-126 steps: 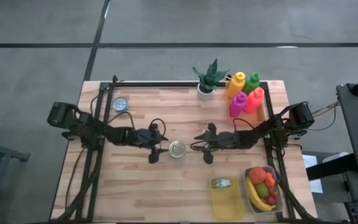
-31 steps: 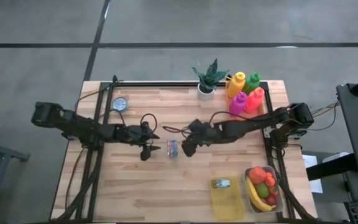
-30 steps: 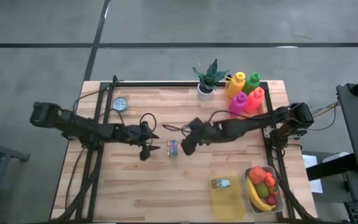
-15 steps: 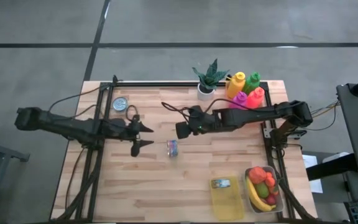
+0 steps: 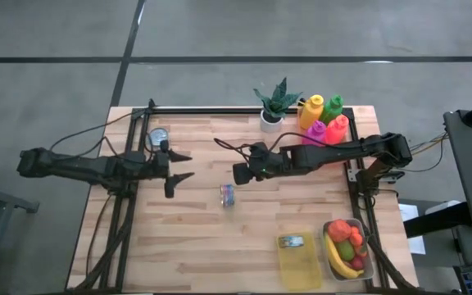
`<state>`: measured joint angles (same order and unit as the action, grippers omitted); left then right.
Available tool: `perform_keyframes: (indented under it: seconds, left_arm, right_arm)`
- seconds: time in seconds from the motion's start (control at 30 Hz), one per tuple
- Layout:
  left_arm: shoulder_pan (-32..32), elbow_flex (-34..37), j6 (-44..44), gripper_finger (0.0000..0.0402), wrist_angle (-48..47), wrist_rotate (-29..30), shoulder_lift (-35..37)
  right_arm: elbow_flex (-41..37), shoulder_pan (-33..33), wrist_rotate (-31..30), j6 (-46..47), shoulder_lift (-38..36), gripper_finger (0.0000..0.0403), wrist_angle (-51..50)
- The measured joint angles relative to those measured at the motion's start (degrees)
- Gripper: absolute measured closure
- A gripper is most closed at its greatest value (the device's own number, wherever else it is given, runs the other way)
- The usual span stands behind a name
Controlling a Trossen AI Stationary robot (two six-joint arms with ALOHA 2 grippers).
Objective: Pick & Place Food Item
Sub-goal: Put the blue and pink tuna can into the yellow bin
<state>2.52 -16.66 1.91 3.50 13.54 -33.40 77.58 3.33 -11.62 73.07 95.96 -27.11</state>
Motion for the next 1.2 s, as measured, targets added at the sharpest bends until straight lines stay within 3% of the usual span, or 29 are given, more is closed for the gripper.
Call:
perform_keyframes:
  seconds: [0.6, 1.2]
  left_arm:
    - [0.0, 0.19, 0.02, 0.0138, -0.8, -0.02, -0.08]
    - [0.0, 0.19, 0.17, 0.0138, -0.8, -0.04, -0.12]
  right_arm:
    - [-0.02, 0.24, 0.15, -3.61, 0.0, 0.0213, 1.16]
    - [-0.02, 0.39, -0.48, -0.87, -0.11, 0.0211, 1.28]
